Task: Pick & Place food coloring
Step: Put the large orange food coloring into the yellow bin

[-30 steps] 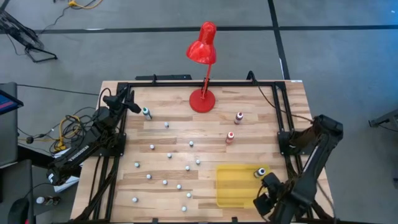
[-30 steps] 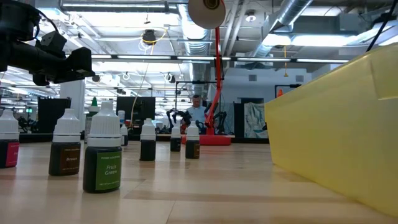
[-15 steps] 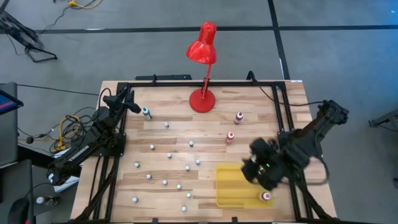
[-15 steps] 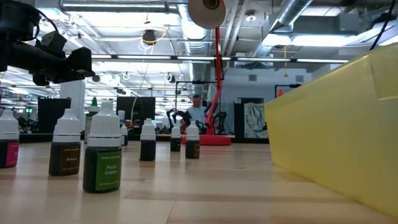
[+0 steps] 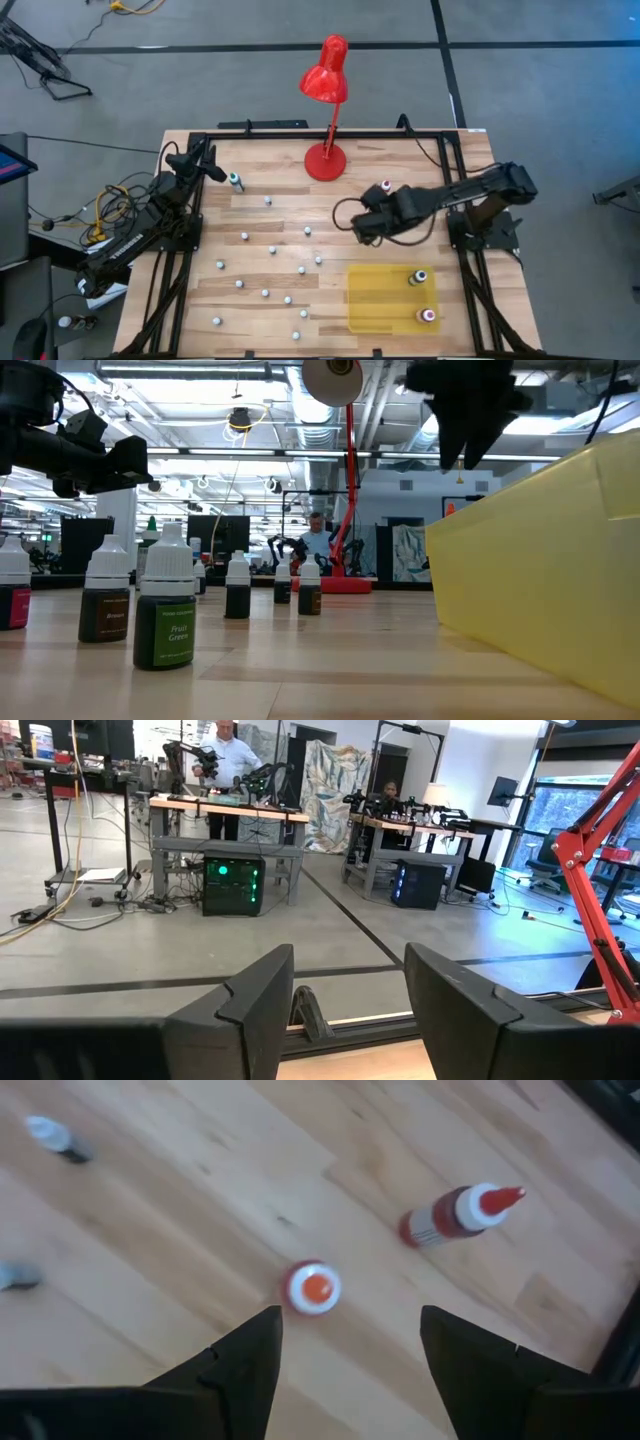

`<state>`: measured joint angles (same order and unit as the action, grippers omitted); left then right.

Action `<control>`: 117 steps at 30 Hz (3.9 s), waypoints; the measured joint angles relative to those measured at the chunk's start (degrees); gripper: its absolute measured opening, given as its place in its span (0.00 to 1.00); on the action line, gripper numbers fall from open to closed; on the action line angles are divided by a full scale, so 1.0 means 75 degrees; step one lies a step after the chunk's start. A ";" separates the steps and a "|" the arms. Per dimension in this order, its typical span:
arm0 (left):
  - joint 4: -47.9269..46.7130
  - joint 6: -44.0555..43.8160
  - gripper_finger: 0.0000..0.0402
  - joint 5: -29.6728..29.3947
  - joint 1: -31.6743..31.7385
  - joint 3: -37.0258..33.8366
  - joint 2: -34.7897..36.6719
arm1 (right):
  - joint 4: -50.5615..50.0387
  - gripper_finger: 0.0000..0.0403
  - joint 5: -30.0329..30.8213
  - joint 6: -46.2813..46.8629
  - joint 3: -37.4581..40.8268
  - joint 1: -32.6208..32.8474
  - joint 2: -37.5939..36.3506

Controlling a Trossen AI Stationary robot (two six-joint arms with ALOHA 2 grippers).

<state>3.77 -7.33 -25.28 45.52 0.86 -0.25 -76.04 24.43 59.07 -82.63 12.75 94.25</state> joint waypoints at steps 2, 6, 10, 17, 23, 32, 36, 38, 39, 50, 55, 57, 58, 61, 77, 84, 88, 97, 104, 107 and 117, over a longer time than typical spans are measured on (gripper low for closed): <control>0.0000 0.0000 0.46 -0.0001 -0.0001 0.0000 -0.0001 | 0.0043 0.56 -0.0031 -0.0170 -0.0003 -0.0177 0.0094; 0.0000 0.0000 0.46 0.0000 -0.0001 0.0000 0.0000 | 0.0237 0.57 -0.0084 -0.0274 0.0003 -0.0394 0.0340; 0.0000 0.0000 0.46 0.0000 0.0000 0.0000 0.0000 | 0.0443 0.59 -0.0261 -0.0284 0.0148 -0.0506 0.0335; 0.0000 0.0000 0.46 -0.0003 0.0002 0.0000 -0.0003 | 0.1690 0.61 -0.0605 -0.0341 0.1294 -0.0575 -0.0248; 0.0000 0.0000 0.46 -0.0001 -0.0001 0.0000 -0.0002 | 0.3199 0.61 -0.1054 -0.0282 0.2573 -0.0658 -0.0922; 0.0000 0.0000 0.46 -0.0003 -0.0001 0.0000 -0.0003 | 0.3736 0.61 -0.1047 -0.0526 0.2960 -0.0896 -0.0785; 0.0000 0.0000 0.46 0.0000 0.0002 0.0000 -0.0001 | 0.3750 0.61 -0.1050 -0.0632 0.2958 -0.0989 -0.0652; 0.0000 0.0000 0.46 -0.0003 0.0000 0.0000 -0.0003 | 0.3780 0.60 -0.1047 -0.0674 0.2955 -0.1019 -0.0658; 0.0000 0.0000 0.46 0.0000 0.0002 0.0000 -0.0003 | 0.3790 0.58 -0.1050 -0.0676 0.2955 -0.1019 -0.0658; 0.0000 0.0000 0.46 -0.0003 0.0002 0.0000 -0.0003 | 0.3808 0.25 -0.1322 -0.0682 0.2952 -0.1028 -0.0673; 0.0000 0.0000 0.46 -0.0003 0.0000 0.0000 -0.0003 | 0.3798 0.25 -0.1414 -0.0682 0.2939 -0.0961 -0.0675; 0.0000 0.0000 0.46 -0.0003 0.0001 0.0000 -0.0003 | 0.3673 0.25 -0.1467 -0.0682 0.2849 -0.0876 -0.0675; 0.0000 0.0000 0.46 -0.0002 0.0002 0.0000 -0.0003 | 0.3566 0.25 -0.1423 -0.0694 0.2776 -0.0823 -0.0694; 0.0000 0.0000 0.46 -0.0003 0.0002 0.0000 -0.0003 | 0.3328 0.25 -0.1222 -0.0726 0.2489 -0.0603 -0.0864; 0.0000 0.0000 0.46 -0.0002 0.0000 0.0000 -0.0003 | 0.1873 0.25 -0.0972 0.1702 0.0562 0.2176 -0.1165; 0.0000 0.0000 0.46 -0.0001 0.0002 0.0000 -0.0003 | 0.1739 0.25 -0.1005 0.3726 0.0554 0.3476 -0.0609; 0.0000 0.0000 0.46 -0.0001 0.0002 0.0000 -0.0013 | 0.1507 0.25 -0.1015 0.4379 0.0150 0.3963 -0.0002; 0.0000 0.0000 0.46 -0.0003 -0.0001 0.0000 -0.0015 | 0.0250 0.27 -0.1054 0.5586 -0.0761 0.4791 0.1233; 0.0000 0.0000 0.46 -0.0003 -0.0001 0.0000 -0.0015 | -0.0331 0.28 -0.1209 0.6936 -0.0761 0.5382 0.1335; 0.0000 0.0000 0.46 0.0000 0.0002 0.0000 -0.0015 | -0.0628 0.26 -0.1477 0.7158 -0.0756 0.5506 0.1341; 0.0000 0.0000 0.46 -0.0002 0.0002 0.0000 -0.0016 | -0.0358 0.29 -0.1568 0.7791 0.0090 0.5756 0.1334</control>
<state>3.77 -7.33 -25.29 45.54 0.86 -0.37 -78.73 12.67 117.50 -81.95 55.91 104.26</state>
